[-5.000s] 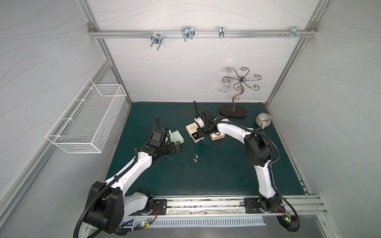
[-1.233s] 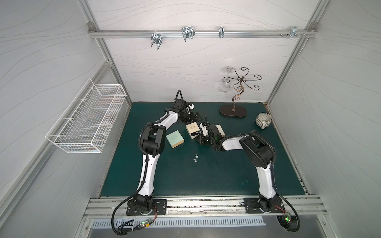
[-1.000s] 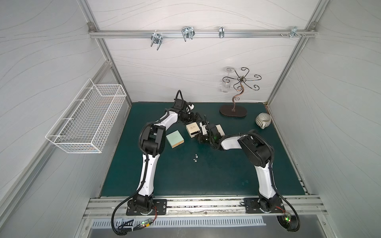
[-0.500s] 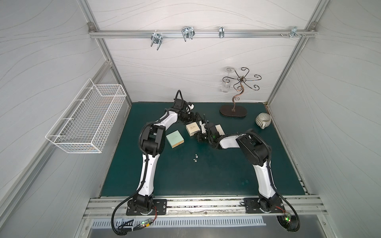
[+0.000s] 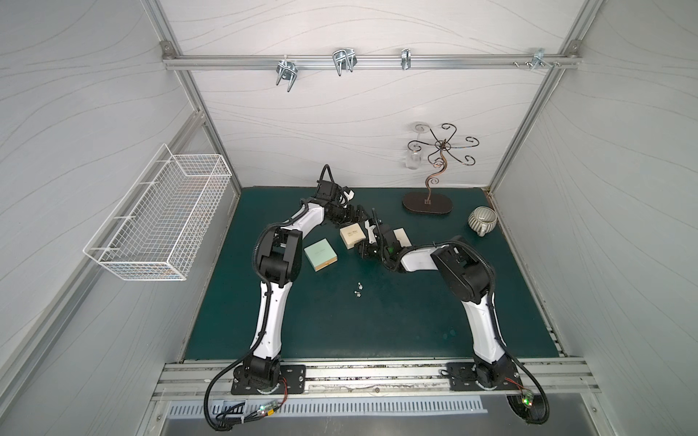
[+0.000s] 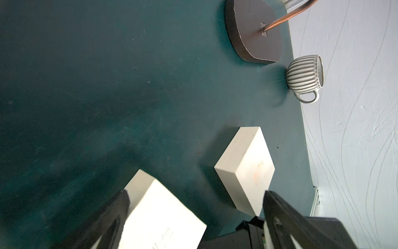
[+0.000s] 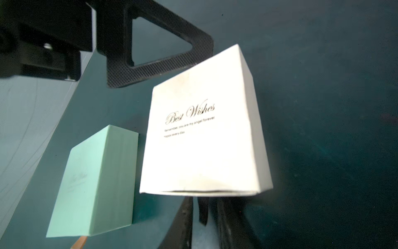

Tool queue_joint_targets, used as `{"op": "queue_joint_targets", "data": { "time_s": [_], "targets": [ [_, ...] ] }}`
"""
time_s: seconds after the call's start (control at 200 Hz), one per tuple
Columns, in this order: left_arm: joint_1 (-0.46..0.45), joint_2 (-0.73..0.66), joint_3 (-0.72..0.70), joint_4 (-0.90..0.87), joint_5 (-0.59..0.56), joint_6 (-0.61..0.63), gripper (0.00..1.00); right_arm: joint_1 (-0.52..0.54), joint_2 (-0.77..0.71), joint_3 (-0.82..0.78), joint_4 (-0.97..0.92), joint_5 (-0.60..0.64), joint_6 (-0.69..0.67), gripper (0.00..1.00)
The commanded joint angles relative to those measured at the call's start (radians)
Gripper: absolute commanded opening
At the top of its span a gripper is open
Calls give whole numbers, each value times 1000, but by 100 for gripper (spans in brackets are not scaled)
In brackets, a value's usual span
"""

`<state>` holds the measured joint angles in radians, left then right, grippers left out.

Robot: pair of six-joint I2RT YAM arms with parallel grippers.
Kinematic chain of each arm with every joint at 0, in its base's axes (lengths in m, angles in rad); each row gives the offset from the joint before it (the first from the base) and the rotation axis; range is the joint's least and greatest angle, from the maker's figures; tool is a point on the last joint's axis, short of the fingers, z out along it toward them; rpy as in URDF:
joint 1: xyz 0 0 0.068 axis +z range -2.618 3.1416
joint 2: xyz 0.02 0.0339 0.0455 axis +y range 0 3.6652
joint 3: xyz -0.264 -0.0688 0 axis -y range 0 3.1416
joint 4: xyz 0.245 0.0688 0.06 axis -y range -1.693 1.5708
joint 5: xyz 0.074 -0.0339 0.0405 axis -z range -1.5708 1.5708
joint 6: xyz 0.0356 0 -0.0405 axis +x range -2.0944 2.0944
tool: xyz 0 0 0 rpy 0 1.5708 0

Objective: Place the earrings into the drawer-style jewelry box
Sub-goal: Close the drawer of the jewelry box, then open the drawer in the jewelry box.

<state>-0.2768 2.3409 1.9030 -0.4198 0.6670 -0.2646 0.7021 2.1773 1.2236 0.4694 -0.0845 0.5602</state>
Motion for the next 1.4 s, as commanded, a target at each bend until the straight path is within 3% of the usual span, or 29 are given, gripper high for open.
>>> {"op": "queue_joint_targets", "data": {
  "time_s": [0.0,0.52,0.76,0.865,1.031,1.201,1.396],
  "targets": [
    [-7,21,47,-15,36,13,99,-3,-2,-15,17,28,9,26],
    [9,11,66,-14,21,11,99,-13,-181,-177,11,18,-55,31],
    [40,-95,15,27,-41,-11,99,-39,-365,-264,-87,-34,-108,33],
    [53,-204,-51,23,-129,-7,99,-45,-422,-227,-210,-94,-144,35],
    [75,-427,-305,35,-285,2,99,-43,-456,-165,-335,-216,-137,35],
    [112,-619,-525,-31,-427,-16,99,5,-418,-84,-428,-328,-109,37],
    [151,-721,-719,-65,-482,-39,99,82,-313,16,-485,-378,-82,40]
  ]
}}
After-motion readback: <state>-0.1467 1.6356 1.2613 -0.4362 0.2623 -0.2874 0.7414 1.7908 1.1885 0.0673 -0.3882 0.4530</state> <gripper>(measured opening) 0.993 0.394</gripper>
